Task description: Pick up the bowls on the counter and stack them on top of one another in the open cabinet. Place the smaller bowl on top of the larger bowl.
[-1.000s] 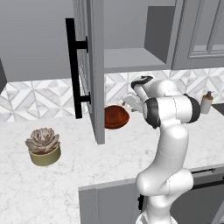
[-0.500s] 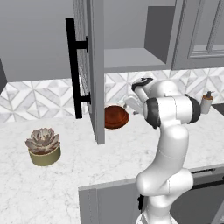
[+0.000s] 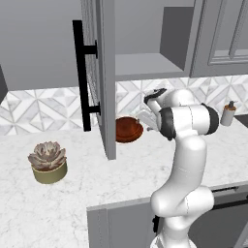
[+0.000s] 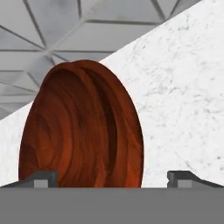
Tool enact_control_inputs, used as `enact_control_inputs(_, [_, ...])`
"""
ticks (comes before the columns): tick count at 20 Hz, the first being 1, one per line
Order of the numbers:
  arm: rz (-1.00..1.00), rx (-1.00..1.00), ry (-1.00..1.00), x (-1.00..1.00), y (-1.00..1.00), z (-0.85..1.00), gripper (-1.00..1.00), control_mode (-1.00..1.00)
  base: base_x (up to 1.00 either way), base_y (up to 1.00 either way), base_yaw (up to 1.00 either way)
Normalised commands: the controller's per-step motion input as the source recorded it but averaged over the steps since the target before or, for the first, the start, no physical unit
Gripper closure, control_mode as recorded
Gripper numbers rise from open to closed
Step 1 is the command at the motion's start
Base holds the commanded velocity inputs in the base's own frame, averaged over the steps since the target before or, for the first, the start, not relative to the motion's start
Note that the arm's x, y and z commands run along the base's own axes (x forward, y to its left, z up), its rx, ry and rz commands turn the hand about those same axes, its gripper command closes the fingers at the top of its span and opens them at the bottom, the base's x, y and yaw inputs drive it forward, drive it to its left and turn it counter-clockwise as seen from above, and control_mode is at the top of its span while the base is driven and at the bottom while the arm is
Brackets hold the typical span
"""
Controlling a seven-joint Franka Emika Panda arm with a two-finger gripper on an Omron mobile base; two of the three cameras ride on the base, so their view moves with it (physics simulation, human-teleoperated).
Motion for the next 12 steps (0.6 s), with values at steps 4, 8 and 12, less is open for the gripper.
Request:
enact_control_inputs(4, [0.00,0.00,0.04,0.06,0.07,-0.32,-1.00,-1.00,0.00,0.00,0.00])
enact_control_inputs(8, [0.00,-0.02,0.00,0.02,0.33,-0.22,-1.00,-1.00,0.00,0.00,0.00])
enact_control_inputs(12, [0.00,-0.02,0.00,0.08,0.31,-0.23,-1.00,-1.00,0.00,0.00,0.00])
